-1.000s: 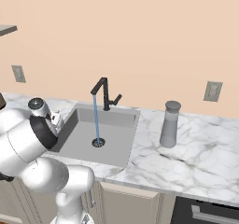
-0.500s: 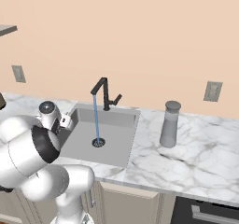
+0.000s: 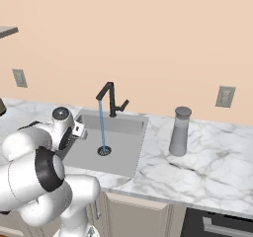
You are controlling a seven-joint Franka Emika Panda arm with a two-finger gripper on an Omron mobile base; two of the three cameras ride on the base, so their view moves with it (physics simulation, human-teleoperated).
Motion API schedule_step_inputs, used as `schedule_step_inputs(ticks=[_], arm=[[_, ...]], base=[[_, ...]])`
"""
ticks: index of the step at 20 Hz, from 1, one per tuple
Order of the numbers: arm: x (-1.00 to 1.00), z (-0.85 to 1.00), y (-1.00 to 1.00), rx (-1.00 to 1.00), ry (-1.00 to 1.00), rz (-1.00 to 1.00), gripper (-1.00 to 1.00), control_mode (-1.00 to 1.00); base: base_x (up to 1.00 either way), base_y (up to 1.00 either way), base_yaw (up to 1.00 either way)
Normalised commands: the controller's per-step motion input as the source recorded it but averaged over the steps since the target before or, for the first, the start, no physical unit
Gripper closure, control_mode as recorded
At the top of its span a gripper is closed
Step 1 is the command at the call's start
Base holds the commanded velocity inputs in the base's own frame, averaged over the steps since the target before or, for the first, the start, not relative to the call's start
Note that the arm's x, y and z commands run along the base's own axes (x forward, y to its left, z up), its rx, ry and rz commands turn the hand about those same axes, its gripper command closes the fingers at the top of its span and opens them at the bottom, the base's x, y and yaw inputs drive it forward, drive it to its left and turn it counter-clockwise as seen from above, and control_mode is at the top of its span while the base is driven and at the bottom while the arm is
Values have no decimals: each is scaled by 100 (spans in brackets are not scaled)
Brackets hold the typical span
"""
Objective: Turn on the sink faucet. Then move the onion from the counter to the sink. Turn off the sink. Move the vegetable from the sink to the pot next to the stove. Finally move the pot to the front right burner.
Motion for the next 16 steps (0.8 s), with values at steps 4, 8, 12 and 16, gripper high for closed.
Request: schedule_step_inputs(ticks=[4,8,12,16], arm=[[0,2,-27,-1,13,-2,100,-100],[0,-16,-17,-3,9,0,100,-100],[0,-36,-12,-4,0,0,100,-100],[4,-31,-14,-4,0,0,100,-100]], base=[[0,0,0],[0,0,0],[0,0,0],[0,0,0]])
